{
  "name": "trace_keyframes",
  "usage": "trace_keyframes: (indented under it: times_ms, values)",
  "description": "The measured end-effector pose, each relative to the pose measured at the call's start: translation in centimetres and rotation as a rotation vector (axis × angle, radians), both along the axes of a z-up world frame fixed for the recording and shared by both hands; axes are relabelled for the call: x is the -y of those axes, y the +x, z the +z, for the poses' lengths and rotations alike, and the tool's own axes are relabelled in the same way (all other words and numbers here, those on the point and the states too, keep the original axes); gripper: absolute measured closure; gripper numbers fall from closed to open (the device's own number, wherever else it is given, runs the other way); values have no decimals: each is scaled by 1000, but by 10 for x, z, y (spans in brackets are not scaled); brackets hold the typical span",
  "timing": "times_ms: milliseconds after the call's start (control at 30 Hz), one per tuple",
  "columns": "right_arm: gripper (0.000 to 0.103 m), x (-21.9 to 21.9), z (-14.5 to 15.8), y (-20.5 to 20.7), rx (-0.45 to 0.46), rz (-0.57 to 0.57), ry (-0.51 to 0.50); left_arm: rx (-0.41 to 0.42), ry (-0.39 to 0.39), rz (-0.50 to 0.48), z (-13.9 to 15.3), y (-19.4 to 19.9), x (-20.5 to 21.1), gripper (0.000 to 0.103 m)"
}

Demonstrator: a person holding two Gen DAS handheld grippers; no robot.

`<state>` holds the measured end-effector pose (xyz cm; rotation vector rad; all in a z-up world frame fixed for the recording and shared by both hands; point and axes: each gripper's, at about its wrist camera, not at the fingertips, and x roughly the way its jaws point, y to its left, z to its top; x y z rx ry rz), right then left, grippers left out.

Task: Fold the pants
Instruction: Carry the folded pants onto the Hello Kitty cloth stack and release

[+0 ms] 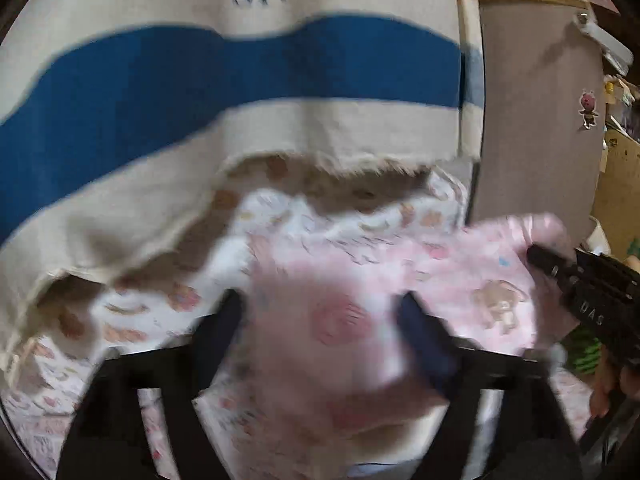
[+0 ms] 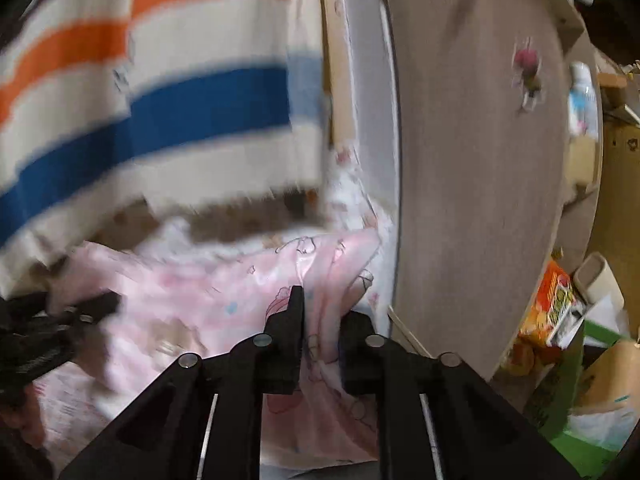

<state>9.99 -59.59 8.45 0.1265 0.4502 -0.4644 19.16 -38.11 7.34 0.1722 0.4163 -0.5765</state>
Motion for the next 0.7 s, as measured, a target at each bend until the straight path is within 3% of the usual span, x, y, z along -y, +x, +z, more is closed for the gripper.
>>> trace_keyframes:
  times_ms: [33, 67, 133, 233, 433, 533, 700]
  values:
    - [41, 0, -3, 0, 10, -26, 8, 34, -9, 2, 0, -3, -8, 19]
    - [24, 1, -3, -6, 62, -38, 22, 46, -16, -15, 1, -6, -14, 16]
    - [13, -1, -2, -32, 248, -38, 48, 60, -41, -36, 4, -9, -26, 9]
    - [0, -11, 5, -52, 307, -41, 33, 101, -92, -35, 6, -22, -49, 4]
    - [0, -44, 4, -78, 281, 49, -18, 174, -171, -3, 4, -48, -93, 1]
    - [0, -61, -8, -81, 250, 93, -3, 215, -146, 11, -5, -63, -112, 1]
    - [0, -80, -29, -80, 191, 145, 27, 194, -85, 2, -36, -76, -133, 1]
